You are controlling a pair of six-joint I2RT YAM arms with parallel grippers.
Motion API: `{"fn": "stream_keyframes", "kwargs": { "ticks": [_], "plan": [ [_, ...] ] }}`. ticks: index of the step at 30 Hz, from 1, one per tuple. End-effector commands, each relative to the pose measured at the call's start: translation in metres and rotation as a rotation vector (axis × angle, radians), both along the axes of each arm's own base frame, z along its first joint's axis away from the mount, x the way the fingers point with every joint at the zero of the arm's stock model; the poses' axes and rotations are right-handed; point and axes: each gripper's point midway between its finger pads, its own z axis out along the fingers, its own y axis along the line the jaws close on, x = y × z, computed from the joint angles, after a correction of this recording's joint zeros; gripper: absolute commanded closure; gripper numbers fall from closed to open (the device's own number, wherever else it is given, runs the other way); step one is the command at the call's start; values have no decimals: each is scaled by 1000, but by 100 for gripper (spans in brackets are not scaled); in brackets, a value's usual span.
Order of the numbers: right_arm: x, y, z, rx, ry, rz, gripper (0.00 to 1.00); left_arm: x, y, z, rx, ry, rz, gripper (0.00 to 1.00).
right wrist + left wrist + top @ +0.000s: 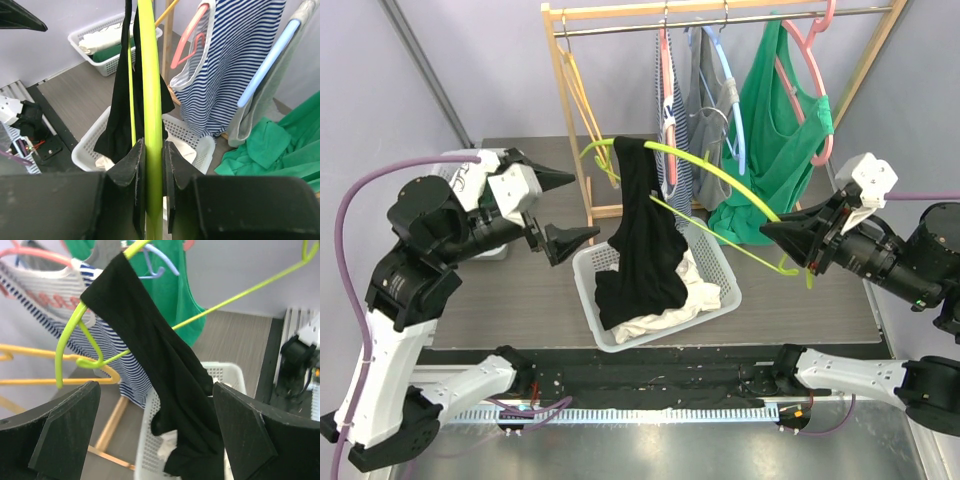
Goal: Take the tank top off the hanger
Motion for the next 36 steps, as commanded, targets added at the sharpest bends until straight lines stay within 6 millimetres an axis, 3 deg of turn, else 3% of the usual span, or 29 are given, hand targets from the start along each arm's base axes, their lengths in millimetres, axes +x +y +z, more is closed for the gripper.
{"fn": "stream_keyframes", "kwargs": {
  "ticks": [1,6,15,18,21,22,24,30,33,36],
  "plan": [
    [15,6,26,16,-85,-32,99,25,4,5,-123,217,179,0],
    [13,0,35,47,-111,-43,99,32,-13,11,-119,301,144,0],
    [4,-6,40,98,-102,-33,99,42,-48,11,-125,265,109,4],
    [4,-6,39,95,-98,-29,99,48,-52,17,-145,252,132,11],
    [2,-5,38,98,-95,-17,99,53,-55,22,-162,239,153,26],
    [2,-4,38,96,-95,-17,99,56,-55,24,-171,234,164,37],
    [1,-3,38,96,-92,-10,99,61,-57,30,-195,224,175,45],
    [0,-2,36,98,-84,-3,99,68,-73,26,-189,224,156,50],
    [-2,-4,38,108,-87,0,99,70,-74,23,-181,221,160,58],
    [-4,-6,39,115,-90,1,99,70,-75,24,-178,205,158,79]
  ]
}}
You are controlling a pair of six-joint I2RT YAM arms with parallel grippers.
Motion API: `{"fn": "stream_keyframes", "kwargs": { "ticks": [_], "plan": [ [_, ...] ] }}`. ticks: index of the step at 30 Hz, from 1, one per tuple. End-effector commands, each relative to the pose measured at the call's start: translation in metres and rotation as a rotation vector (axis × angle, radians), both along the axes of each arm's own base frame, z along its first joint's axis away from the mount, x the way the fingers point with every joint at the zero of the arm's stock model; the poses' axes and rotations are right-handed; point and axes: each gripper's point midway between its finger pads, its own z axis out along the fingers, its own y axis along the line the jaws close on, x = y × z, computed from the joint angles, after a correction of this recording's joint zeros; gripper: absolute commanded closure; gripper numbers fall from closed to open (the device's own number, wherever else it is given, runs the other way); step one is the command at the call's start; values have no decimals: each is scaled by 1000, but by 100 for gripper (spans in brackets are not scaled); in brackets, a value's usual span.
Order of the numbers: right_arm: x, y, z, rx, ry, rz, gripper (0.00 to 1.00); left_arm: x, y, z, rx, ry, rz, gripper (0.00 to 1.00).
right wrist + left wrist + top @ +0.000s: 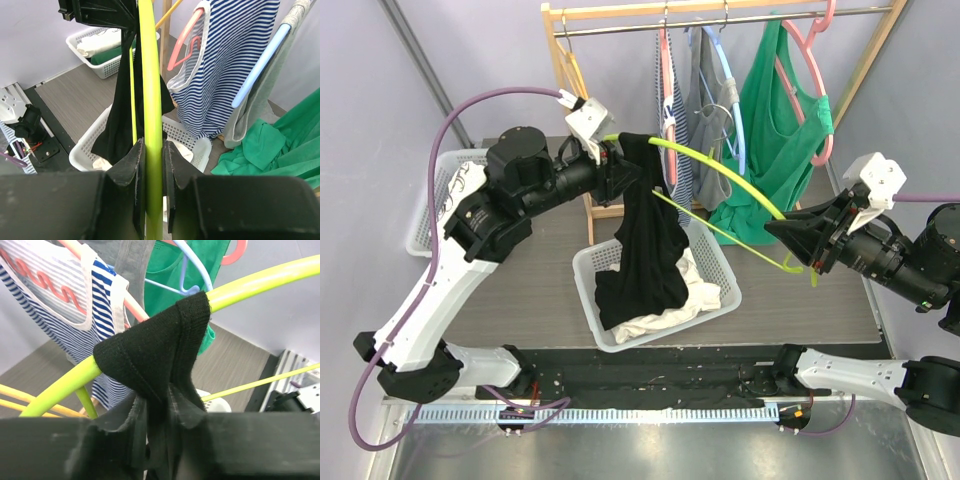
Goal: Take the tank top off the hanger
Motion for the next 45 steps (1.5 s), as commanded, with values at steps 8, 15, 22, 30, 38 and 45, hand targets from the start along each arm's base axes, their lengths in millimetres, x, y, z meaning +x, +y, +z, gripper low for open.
{"fn": "stream_keyframes", "kwargs": {
  "ticks": [8,15,22,30,38,45],
  "plan": [
    [-2,-7,27,99,-57,-12,99,-6,7,35,-66,-107,8,100],
    [-1,-15,23,83,-52,-43,99,-8,24,46,-57,-165,61,100],
    [-7,-19,11,63,-5,-37,99,4,46,65,-25,-260,177,100],
    [-21,-41,1,78,53,-63,99,20,63,115,-49,-389,306,100],
    [-40,-86,22,172,-10,-143,99,32,43,88,6,-350,262,100],
    [-44,-101,31,213,-42,-194,99,22,24,70,22,-302,146,100]
  ]
}}
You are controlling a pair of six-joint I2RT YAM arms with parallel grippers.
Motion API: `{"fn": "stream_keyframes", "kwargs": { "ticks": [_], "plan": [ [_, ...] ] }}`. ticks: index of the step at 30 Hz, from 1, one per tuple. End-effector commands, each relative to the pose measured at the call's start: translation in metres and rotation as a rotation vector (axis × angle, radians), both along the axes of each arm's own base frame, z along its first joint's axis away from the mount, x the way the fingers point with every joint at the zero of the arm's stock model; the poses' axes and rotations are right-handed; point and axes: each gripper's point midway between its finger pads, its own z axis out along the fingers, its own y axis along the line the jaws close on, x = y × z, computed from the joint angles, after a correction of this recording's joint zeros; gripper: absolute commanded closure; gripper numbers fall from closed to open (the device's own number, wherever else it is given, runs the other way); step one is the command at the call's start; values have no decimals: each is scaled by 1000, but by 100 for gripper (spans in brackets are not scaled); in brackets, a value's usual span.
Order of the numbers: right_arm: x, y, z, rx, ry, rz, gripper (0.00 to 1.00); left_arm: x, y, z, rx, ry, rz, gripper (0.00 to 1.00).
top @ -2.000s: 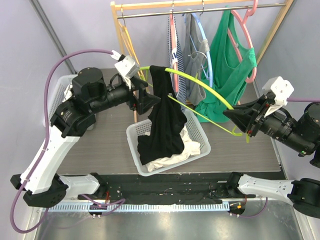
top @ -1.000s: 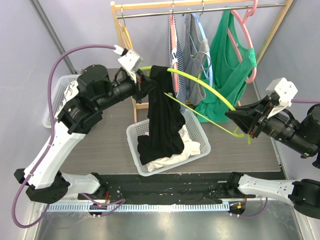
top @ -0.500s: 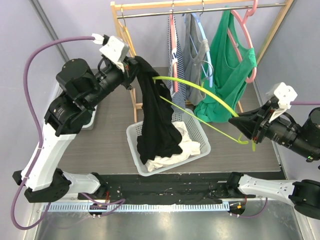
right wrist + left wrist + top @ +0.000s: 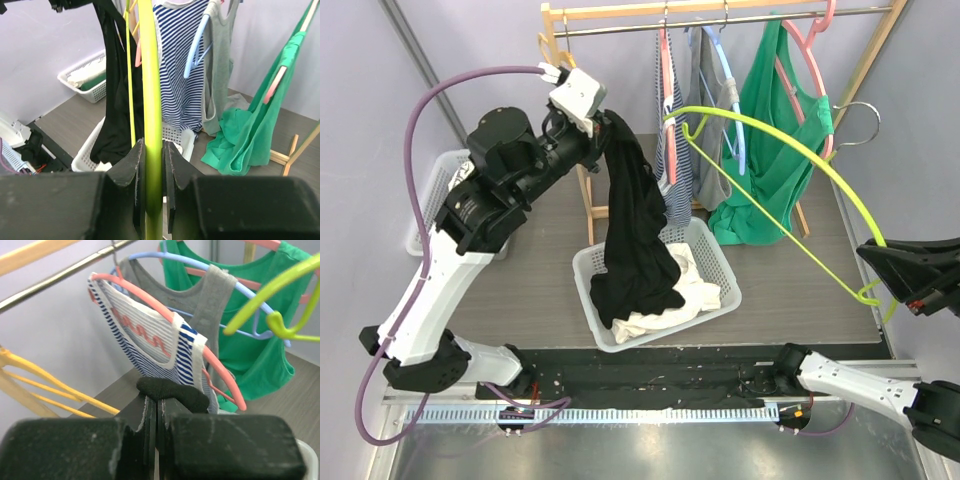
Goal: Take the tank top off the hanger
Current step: Remove the tank top from the hanger, then place the tank top in the bin.
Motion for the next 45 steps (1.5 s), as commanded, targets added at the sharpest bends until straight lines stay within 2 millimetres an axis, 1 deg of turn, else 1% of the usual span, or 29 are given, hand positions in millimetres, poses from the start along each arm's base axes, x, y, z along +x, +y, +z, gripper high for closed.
{"fn": "stream_keyframes", "kwargs": {
  "ticks": [1,2,4,5,6,7,8,9,10,11,13,15,17,18,19,21,22,25,27,30,32,34,35,36,39,40,42,43,45],
  "plan": [
    [11,5,10,30,-12,-44,99,-40,-31,-9,13,18,-272,100],
    [13,7,8,24,-9,-43,99,-52,-38,-18,33,42,-347,100],
    [20,14,6,9,-3,-49,99,-84,-53,-55,109,135,-512,100],
    [23,17,5,3,-2,-51,99,-101,-59,-68,154,140,-610,100],
    [25,19,5,-2,-2,-50,99,-112,-59,-80,186,152,-637,100],
    [27,24,6,-4,-2,-45,99,-121,-65,-108,244,195,-666,100],
    [31,28,6,-14,0,-44,99,-119,-64,-120,287,180,-651,100],
    [33,31,7,-17,0,-39,99,-118,-64,-141,329,203,-643,100],
    [34,34,9,-13,-3,-36,99,-117,-63,-150,347,205,-636,98],
    [37,38,9,-18,-1,-30,99,-107,-60,-159,368,211,-581,89],
    [38,45,15,-7,-19,-12,99,-96,-61,-188,412,278,-534,86],
    [44,48,17,-9,-21,-23,99,-97,-64,-210,445,327,-552,84],
    [49,51,18,-11,-22,-35,99,-98,-68,-229,474,356,-574,61],
    [54,55,15,-29,-15,-38,99,-97,-68,-247,512,366,-581,54],
    [56,57,14,-33,-12,-43,99,-95,-68,-255,531,370,-578,48],
    [63,61,9,-55,7,-61,99,-88,-69,-284,600,396,-570,35],
    [65,61,6,-67,17,-68,99,-86,-68,-294,630,397,-569,30],
    [70,62,5,-81,27,-88,99,-82,-62,-337,728,458,-552,19],
    [68,63,8,-71,20,-74,99,-82,-58,-364,778,494,-546,18],
    [63,58,15,-49,2,-73,99,-79,-56,-388,807,536,-524,23],
    [64,55,15,-52,5,-85,99,-76,-58,-398,818,556,-505,25],
    [66,50,11,-70,19,-112,99,-72,-58,-415,848,575,-484,27],
    [67,50,8,-78,28,-120,99,-67,-54,-422,877,569,-461,26],
    [69,48,4,-88,39,-138,99,-65,-50,-436,911,581,-447,26],
    [67,42,1,-80,53,-158,99,-53,-39,-452,985,555,-387,30],
    [66,40,1,-75,55,-163,99,-56,-31,-464,1020,576,-380,30],
    [64,36,-1,-71,58,-172,99,-59,-21,-476,1056,597,-374,33],
    [64,34,-1,-71,56,-180,99,-67,-11,-485,1075,614,-379,33],
    [62,29,0,-61,54,-189,99,-70,-6,-489,1073,595,-384,34]
  ]
}}
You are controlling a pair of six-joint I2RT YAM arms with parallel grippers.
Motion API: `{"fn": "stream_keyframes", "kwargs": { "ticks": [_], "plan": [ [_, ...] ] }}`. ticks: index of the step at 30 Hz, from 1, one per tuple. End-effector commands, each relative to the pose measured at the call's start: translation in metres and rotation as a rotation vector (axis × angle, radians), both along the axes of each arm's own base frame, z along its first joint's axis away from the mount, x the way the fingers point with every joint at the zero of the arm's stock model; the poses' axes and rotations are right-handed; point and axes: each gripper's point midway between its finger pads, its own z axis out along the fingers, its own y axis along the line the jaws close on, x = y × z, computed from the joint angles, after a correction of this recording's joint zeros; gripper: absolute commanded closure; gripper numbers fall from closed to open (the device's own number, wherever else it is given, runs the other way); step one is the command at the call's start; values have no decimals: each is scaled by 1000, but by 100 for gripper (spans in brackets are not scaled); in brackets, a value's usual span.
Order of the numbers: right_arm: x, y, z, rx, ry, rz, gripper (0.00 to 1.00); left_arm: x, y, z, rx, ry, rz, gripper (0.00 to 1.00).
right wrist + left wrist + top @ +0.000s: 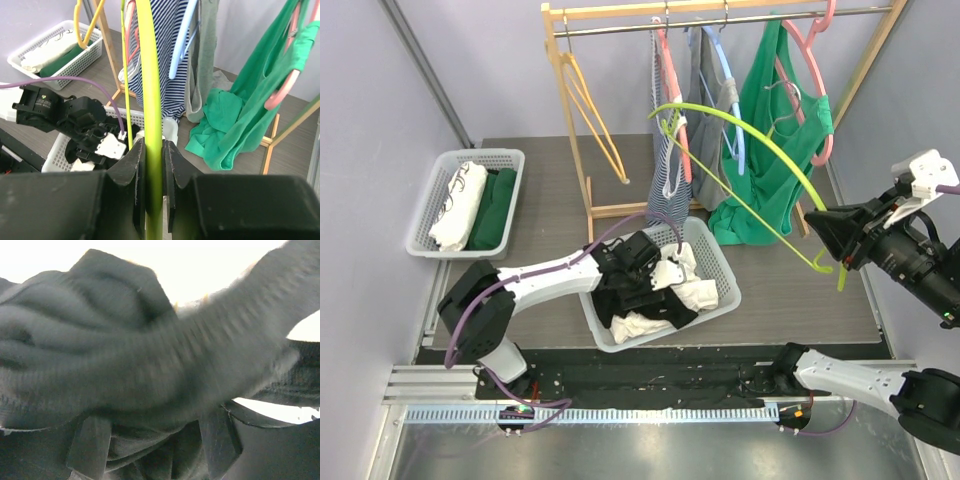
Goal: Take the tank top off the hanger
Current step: Place the tank top in the bin.
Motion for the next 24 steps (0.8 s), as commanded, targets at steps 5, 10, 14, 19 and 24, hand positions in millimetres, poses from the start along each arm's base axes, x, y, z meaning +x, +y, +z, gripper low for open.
{"fn": "stream_keyframes", "kwargs": {
  "ticks": [5,10,14,19,24],
  "plan": [
    [-2,-22,18,64,-55,-86,99,0,30,-5,55,-89,14,21],
    [4,-22,13,49,-37,-117,99,18,18,42,14,-155,64,0],
    [11,-20,15,56,-19,-145,99,33,-6,122,-118,-206,128,0],
    [27,-11,23,67,-1,-188,99,12,-18,209,-307,-172,114,0],
    [45,22,26,64,35,-131,99,-13,-2,280,-481,-240,61,0]
  ]
}}
